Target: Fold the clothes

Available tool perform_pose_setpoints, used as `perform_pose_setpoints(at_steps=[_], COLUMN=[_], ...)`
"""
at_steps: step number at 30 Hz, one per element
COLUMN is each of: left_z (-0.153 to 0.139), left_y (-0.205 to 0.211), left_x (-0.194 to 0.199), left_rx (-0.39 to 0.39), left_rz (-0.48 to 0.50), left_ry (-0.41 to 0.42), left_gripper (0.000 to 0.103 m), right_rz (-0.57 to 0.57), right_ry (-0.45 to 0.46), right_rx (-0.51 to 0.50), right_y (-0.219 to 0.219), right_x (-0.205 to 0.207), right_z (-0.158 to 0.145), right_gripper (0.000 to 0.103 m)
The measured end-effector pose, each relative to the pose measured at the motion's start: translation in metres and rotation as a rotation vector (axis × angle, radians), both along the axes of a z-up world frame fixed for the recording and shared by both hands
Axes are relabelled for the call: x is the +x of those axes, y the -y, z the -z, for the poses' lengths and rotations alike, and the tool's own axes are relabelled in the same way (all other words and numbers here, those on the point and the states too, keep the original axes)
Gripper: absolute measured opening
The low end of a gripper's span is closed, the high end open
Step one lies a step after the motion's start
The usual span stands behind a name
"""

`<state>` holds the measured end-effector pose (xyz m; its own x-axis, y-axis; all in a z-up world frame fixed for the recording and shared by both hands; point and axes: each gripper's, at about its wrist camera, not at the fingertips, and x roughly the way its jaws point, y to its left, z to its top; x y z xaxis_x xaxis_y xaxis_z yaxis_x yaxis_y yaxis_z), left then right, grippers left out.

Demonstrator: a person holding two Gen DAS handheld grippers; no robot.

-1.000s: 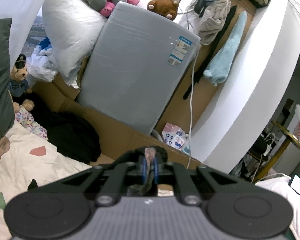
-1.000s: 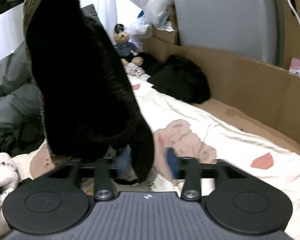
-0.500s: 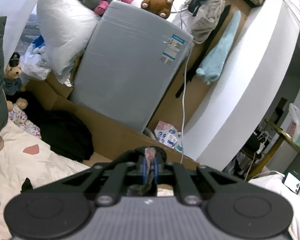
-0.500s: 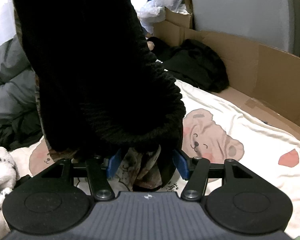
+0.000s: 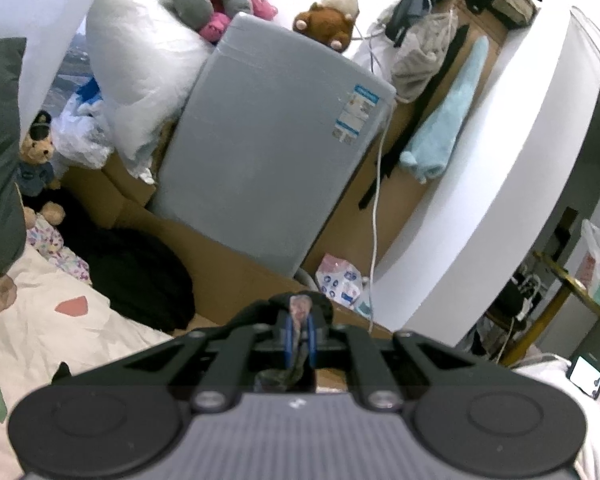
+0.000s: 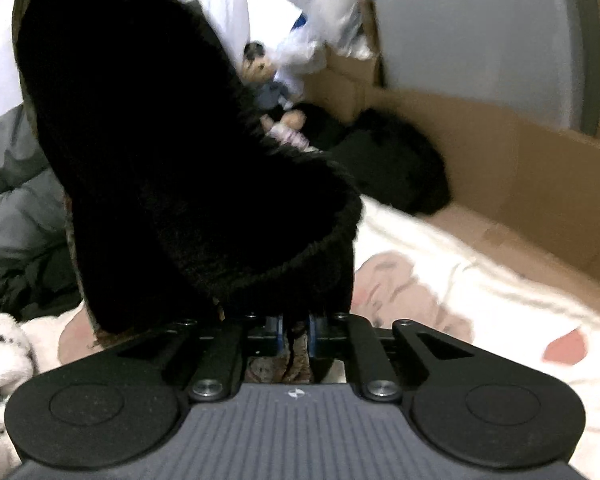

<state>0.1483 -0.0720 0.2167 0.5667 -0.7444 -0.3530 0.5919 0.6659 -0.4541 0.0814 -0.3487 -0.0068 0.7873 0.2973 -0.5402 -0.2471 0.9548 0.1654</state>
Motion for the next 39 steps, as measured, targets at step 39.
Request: perform_pose_setpoints(at_steps=[39], left_z=[-0.073], left_y=[0.006], left_x=[-0.077], left_rx=[-0.214], left_rz=[0.059], left_ry=[0.197], left_gripper=[0.008], right_rz=[0.117], right_ry=[0.489], right_rx=[-0.341], right_y=[0.103], right_x=[-0.140], right_z=[-0.272], right_gripper=[0.010])
